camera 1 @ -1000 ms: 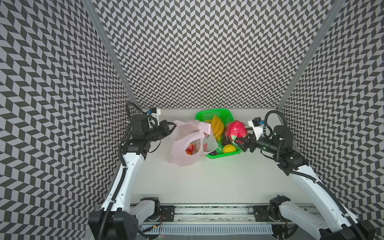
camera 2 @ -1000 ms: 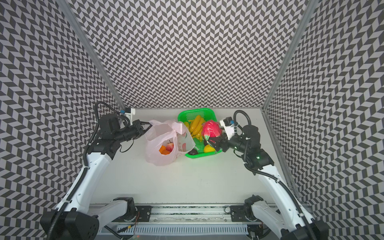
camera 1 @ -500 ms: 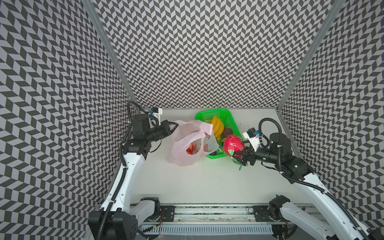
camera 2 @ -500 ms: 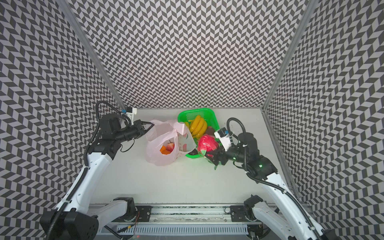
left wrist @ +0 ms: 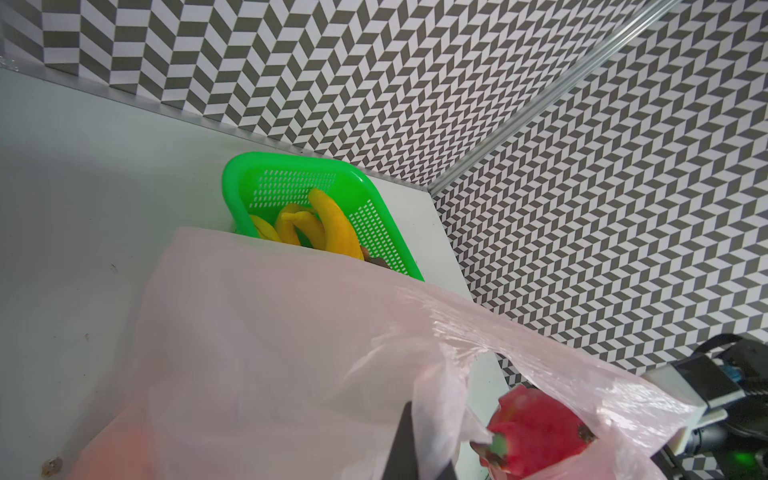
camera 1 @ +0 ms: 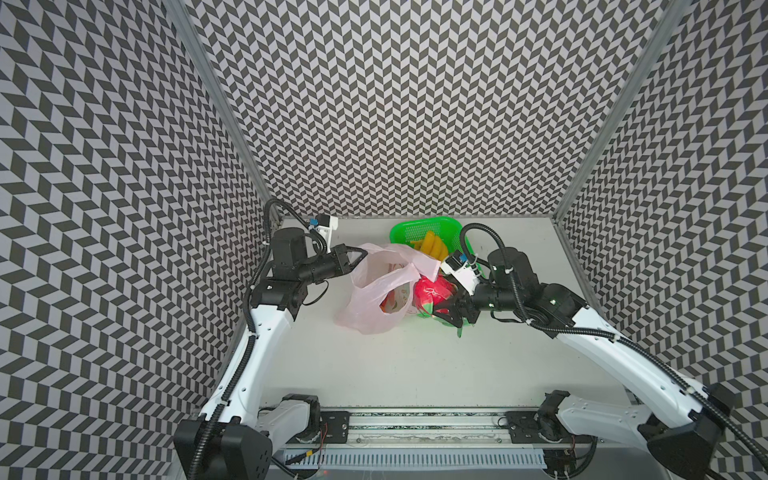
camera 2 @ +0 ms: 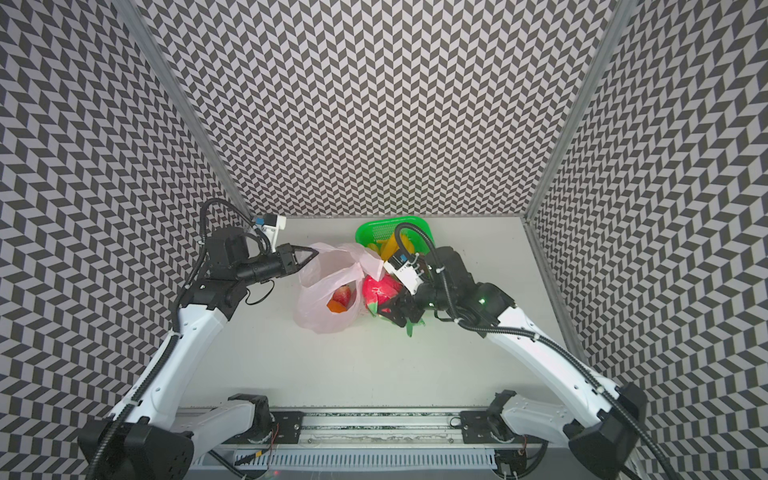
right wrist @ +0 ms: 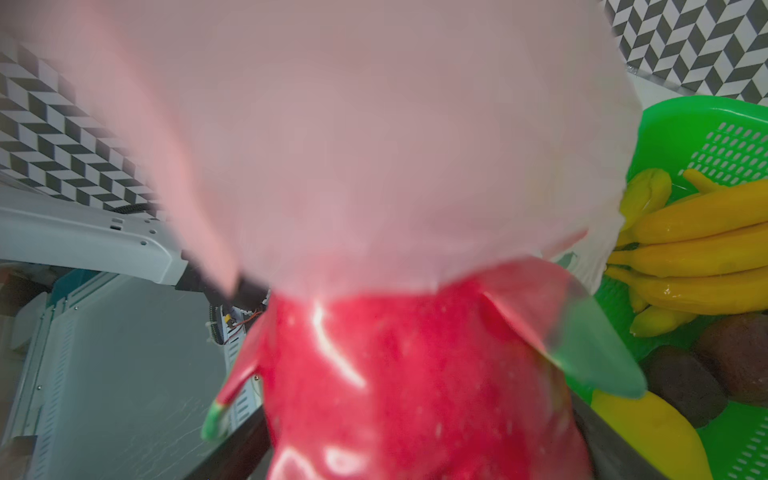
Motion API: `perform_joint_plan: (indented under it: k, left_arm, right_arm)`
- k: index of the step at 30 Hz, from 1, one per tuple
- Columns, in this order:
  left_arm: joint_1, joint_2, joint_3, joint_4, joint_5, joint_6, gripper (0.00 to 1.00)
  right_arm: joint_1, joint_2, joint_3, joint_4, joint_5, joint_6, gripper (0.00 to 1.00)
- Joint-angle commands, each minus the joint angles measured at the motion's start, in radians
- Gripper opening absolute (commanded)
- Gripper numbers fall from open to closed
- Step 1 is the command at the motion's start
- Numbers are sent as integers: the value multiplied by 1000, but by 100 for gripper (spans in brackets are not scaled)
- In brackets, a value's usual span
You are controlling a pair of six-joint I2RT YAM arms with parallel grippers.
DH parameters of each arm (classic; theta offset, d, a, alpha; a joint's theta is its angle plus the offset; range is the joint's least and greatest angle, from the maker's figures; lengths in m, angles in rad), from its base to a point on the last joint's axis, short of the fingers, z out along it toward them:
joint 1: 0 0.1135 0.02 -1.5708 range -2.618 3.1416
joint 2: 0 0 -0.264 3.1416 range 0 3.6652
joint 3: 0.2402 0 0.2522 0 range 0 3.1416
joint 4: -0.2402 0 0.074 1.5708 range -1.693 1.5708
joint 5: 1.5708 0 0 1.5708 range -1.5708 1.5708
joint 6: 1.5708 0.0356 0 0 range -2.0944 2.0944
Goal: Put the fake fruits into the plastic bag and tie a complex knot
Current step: 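Carry the dragon fruit to the bag opening held by the left gripper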
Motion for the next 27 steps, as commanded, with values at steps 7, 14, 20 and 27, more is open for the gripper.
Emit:
perform_joint_plan:
  k: [7,14,20,27]
  left_arm:
    - [-35,8,43,14,22,61,0]
    - [-38,7,51,1,17,80,0]
    - [-51,10,45,22,16,67,0]
    - [-59,5,43,29,-5,45,0]
  right_arm:
    - [20,94,177,122,56,-38,44]
    - [14,132,260,120,116,-68,44]
    - [28,166,299,165,-7,6,44]
    - [96,202,199,177,9,8,43]
